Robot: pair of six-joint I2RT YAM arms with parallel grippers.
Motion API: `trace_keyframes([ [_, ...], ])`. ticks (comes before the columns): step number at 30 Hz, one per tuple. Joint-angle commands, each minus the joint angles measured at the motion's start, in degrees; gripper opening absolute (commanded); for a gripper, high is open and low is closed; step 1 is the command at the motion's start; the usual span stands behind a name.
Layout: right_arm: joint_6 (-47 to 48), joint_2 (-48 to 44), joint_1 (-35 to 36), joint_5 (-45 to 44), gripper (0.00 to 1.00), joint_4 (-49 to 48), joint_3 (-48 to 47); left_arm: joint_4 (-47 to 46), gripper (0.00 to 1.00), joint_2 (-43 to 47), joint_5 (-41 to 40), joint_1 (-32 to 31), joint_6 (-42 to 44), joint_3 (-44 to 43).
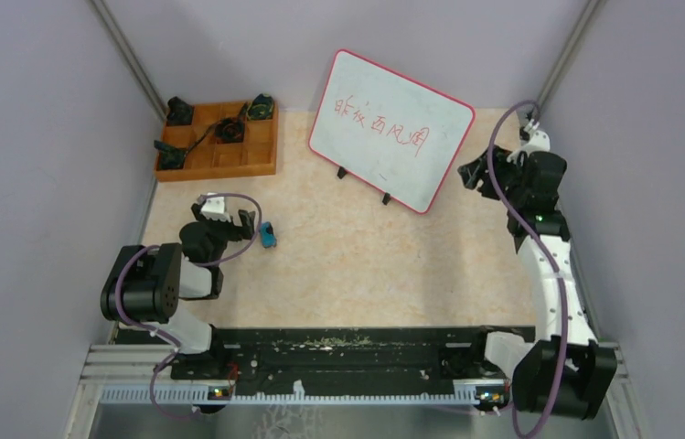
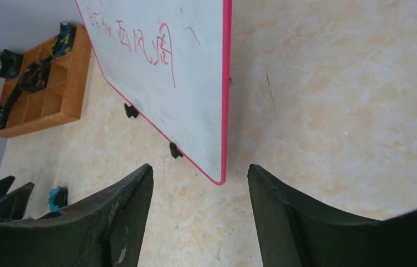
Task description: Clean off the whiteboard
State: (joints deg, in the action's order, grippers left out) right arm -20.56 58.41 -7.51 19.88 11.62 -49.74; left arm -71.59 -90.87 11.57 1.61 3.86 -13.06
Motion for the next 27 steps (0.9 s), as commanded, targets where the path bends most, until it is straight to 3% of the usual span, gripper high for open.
trace_keyframes([
  [1,-0.83,5.55,0.36,5.56,0.61,-5.02,-7.66,-2.15,0.95,-0.37,0.40,-0.33,-0.09,-0.60],
  [6,-1.50,2.74,0.35,5.21,0.59,-5.29,-3.10,0.72,0.85,4.69,4.79,-0.17,0.91,-0.60],
  [7,-0.68,1.76,0.41,4.10,0.59,-3.97,-2.62,8.79,0.84,8.32,6.84,-0.16,1.31,-3.23],
  [9,0.68,-0.47,0.34,2.39,0.59,-1.93,-1.65,35.78,0.81,12.66,10.27,-0.22,1.05,-14.67],
  [11,1.42,-2.61,0.31,1.53,0.59,-0.58,-0.98,57.45,0.80,10.97,12.87,-0.25,0.21,-26.59],
  [12,1.57,-3.72,0.31,0.90,0.59,-0.11,-0.65,69.40,0.71,9.33,13.96,-0.23,-0.07,-32.40],
  [14,1.75,-5.78,0.38,-0.09,0.59,0.55,-0.14,81.47,0.55,6.42,14.40,-0.40,-1.38,-40.92],
  [17,1.70,-8.35,0.38,-0.57,0.59,1.04,0.24,96.39,0.59,2.34,14.87,-0.86,-3.88,-51.18],
  [20,1.51,-9.97,0.39,-0.66,0.58,1.38,0.21,105.68,0.61,-0.14,14.14,-2.27,-6.01,-56.27],
  [24,1.22,-11.30,0.43,-0.28,0.58,1.05,0.78,110.03,0.60,0.44,12.27,-5.08,-11.17,-56.46],
  [27,1.22,-11.73,0.44,-0.39,0.58,0.89,1.44,111.11,0.60,2.75,6.62,-8.56,-17.63,-55.07],
])
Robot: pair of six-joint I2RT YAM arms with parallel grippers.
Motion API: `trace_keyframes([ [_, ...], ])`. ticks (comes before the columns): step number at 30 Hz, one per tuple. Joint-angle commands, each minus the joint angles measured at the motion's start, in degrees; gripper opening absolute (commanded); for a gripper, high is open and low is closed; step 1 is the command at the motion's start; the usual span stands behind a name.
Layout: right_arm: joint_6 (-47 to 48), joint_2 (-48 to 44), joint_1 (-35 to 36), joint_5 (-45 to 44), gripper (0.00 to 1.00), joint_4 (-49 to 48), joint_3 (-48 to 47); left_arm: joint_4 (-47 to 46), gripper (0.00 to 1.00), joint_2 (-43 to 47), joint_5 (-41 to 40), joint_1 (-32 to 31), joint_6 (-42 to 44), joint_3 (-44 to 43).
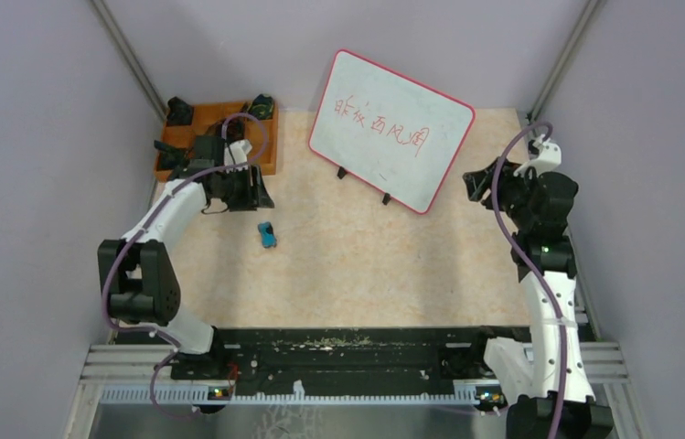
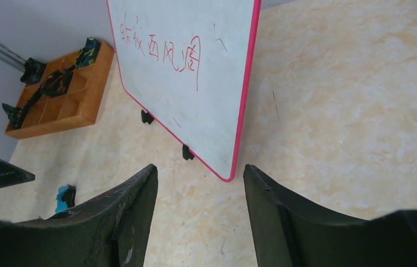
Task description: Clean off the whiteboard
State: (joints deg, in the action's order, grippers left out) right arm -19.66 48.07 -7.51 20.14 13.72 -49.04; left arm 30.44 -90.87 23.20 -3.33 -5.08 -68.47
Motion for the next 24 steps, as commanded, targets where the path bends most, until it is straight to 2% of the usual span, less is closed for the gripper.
trace_keyframes([
  [1,0.32,-1.60,0.37,-0.69,0.58,-1.21,0.92,9.08,0.60,3.52,-8.36,-5.12,-11.05,0.88],
  [5,0.16,-2.63,0.39,-0.66,0.58,-1.22,1.48,5.84,0.56,7.43,-19.65,-8.15,-15.17,4.25],
  [8,0.16,-3.40,0.39,-0.85,0.58,-1.05,1.47,6.46,0.56,6.65,-22.79,-8.18,-16.83,4.75],
  [12,-0.20,-4.31,0.41,-0.97,0.58,-1.15,1.62,6.24,0.56,4.63,-24.71,-8.03,-17.60,5.44],
  [24,0.25,-4.66,0.40,-2.61,0.58,0.14,1.75,6.09,0.54,-2.90,-21.80,-7.94,-17.91,5.30],
])
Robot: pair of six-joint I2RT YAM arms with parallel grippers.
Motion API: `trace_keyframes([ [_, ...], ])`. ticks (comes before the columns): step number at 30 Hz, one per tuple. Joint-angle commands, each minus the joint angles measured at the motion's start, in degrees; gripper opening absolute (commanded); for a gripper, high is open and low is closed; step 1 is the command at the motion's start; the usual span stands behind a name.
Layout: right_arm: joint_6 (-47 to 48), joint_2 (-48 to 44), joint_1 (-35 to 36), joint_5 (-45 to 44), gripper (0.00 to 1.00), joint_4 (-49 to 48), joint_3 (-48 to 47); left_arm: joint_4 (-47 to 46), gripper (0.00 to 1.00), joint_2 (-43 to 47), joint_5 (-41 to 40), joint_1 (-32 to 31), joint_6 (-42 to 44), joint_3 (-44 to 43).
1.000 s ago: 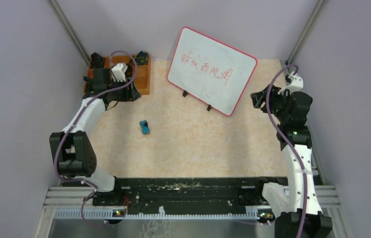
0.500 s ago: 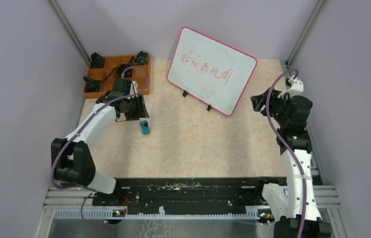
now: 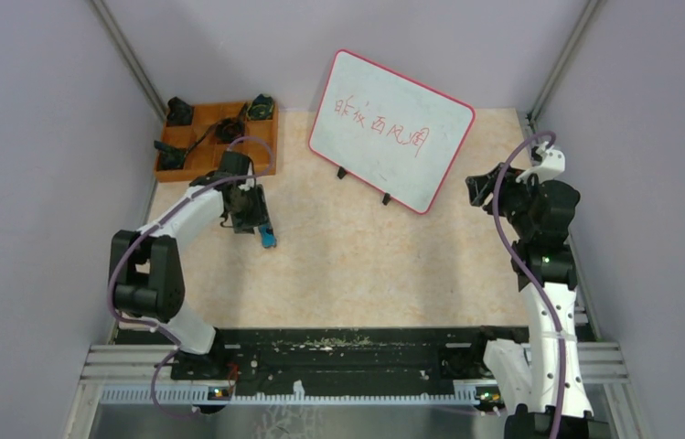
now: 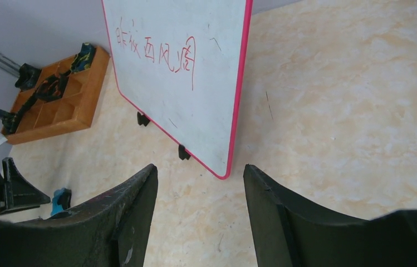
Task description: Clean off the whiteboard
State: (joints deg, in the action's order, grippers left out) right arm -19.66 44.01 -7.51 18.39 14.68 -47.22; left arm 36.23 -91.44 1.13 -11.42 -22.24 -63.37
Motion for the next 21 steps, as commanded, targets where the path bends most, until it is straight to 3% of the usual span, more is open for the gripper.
trace_keyframes([
  [1,0.33,-0.57,0.39,-0.94,0.58,-0.88,-0.06,0.47,0.54,-2.94,0.41,0.17,-0.71,-0.04],
  [13,0.90,-0.15,0.43,-1.58,0.58,-1.31,0.11,1.69,0.52,-8.58,1.91,0.41,-0.45,-2.30],
  [21,1.39,0.03,0.39,-1.68,0.58,-0.96,0.19,2.48,0.45,-12.50,3.79,0.70,0.39,-4.61],
])
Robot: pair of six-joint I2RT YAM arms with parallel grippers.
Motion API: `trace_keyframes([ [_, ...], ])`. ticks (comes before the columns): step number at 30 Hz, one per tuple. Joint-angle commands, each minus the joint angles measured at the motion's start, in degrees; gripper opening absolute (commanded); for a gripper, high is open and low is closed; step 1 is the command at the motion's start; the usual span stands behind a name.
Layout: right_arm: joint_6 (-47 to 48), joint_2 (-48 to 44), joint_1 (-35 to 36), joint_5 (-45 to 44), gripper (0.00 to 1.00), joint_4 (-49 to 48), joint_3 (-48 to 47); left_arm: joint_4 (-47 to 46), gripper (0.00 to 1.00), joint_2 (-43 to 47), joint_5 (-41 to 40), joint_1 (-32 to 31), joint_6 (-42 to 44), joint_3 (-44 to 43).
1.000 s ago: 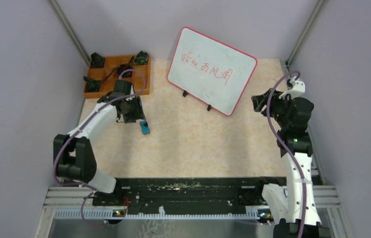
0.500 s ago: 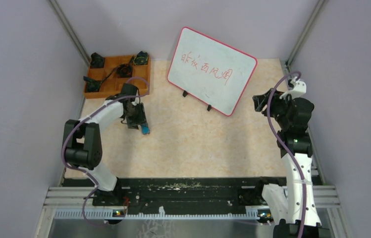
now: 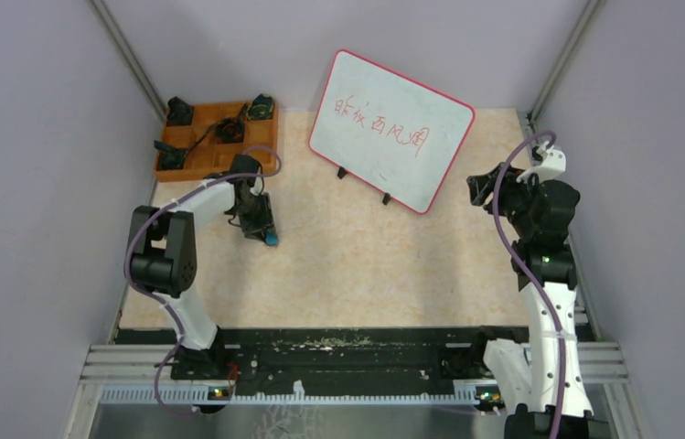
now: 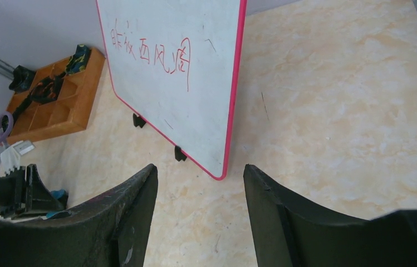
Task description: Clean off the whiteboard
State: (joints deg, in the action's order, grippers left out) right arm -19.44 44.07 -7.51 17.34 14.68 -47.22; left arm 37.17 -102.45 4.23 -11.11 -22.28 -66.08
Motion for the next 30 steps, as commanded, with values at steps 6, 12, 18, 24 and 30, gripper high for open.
trace_keyframes([
  [6,1.31,0.02,0.44,-0.36,0.58,-1.11,0.55,1.81,0.41,-1.77,1.02,0.56,1.08,-2.23],
  [12,1.42,0.25,0.39,0.10,0.58,-1.16,0.90,2.46,0.41,0.15,0.31,0.90,1.69,-2.55],
  [18,1.42,0.05,0.44,0.16,0.58,-1.46,1.14,3.11,0.45,2.94,-0.63,1.09,2.71,-2.55],
  [24,1.26,0.13,0.34,0.43,0.58,-1.92,1.66,3.06,0.57,4.45,-0.49,1.18,3.53,-2.48],
  [30,1.15,0.04,0.36,0.43,0.58,-2.10,1.69,2.99,0.53,3.95,-0.23,1.18,3.44,-2.43],
])
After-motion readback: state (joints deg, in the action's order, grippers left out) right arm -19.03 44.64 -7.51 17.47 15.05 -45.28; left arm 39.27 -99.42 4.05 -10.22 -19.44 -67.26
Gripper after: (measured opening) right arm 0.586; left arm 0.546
